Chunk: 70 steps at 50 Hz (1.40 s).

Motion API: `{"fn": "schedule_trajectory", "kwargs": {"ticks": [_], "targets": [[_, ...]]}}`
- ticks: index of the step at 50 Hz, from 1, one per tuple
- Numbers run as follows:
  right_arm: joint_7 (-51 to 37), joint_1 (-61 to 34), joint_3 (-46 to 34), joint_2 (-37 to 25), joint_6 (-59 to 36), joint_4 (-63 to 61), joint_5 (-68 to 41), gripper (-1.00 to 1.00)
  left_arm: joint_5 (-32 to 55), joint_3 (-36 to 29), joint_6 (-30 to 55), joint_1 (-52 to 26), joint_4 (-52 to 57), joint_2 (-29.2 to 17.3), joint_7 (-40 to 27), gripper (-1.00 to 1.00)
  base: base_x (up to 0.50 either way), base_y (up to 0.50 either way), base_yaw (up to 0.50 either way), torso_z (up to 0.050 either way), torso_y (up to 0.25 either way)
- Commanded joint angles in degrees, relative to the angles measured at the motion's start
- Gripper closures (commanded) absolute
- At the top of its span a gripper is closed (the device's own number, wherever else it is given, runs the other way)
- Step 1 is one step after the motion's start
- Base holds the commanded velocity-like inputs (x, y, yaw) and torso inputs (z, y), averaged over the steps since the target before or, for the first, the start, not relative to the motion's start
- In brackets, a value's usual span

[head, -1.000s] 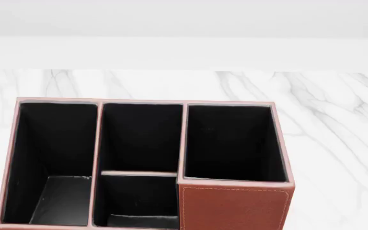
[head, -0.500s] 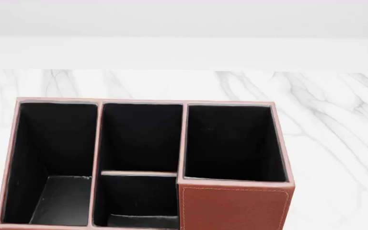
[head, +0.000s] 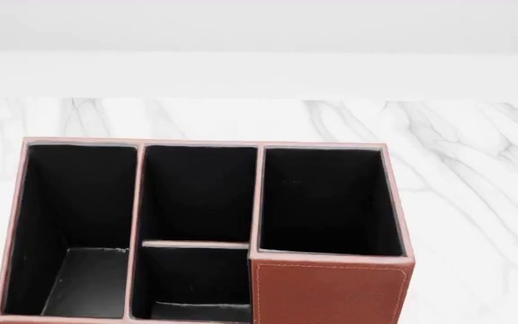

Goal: Pick up the yellow and white mug and place it to the right of the caddy.

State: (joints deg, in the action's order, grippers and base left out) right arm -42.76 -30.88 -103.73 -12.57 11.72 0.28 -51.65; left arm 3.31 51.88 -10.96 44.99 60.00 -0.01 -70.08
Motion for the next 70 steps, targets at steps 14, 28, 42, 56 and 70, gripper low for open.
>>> {"fn": "schedule_trajectory", "kwargs": {"ticks": [14, 28, 42, 56, 70], "targets": [[-17.25, -10.96, 1.45, -5.57, -9.7, -29.5, 8.58, 1.0, 0.3, 0.2, 0.06, 0.0, 0.0, 0.0, 0.12, -1.0, 0.0, 0.0, 0.0, 0.0, 0.0], [-23.26, -14.87, 2.52, -5.66, -14.14, -42.07, 11.2, 1.0, 0.57, 0.53, -0.04, 0.0, 0.0, 0.0, 0.19, -1.0, 0.0, 0.0, 0.0, 0.0, 0.0], [-28.91, -19.68, 6.98, -8.29, -16.65, -51.68, 11.03, 1.0, 0.65, 0.56, -0.13, 0.0, 0.0, 0.0, 0.32, -1.0, 0.0, 0.0, 0.0, 0.0, 0.001], [-33.45, -25.11, 12.86, -13.48, -16.8, -58.17, 8.58, 1.0, 0.62, 0.42, -0.11, 0.0, 0.0, 0.0, 0.4, -1.0, 0.0, 0.0, 0.0, 0.0, 0.0], [-47.16, -44.67, 0.08, -18.89, -3.11, -60.26, 10.31, 1.0, 0.47, 0.18, -0.12, 0.0, 0.0, 0.0, 0.29, -1.0, 0.0, 0.0, 0.0, 0.0, 0.0]]}}
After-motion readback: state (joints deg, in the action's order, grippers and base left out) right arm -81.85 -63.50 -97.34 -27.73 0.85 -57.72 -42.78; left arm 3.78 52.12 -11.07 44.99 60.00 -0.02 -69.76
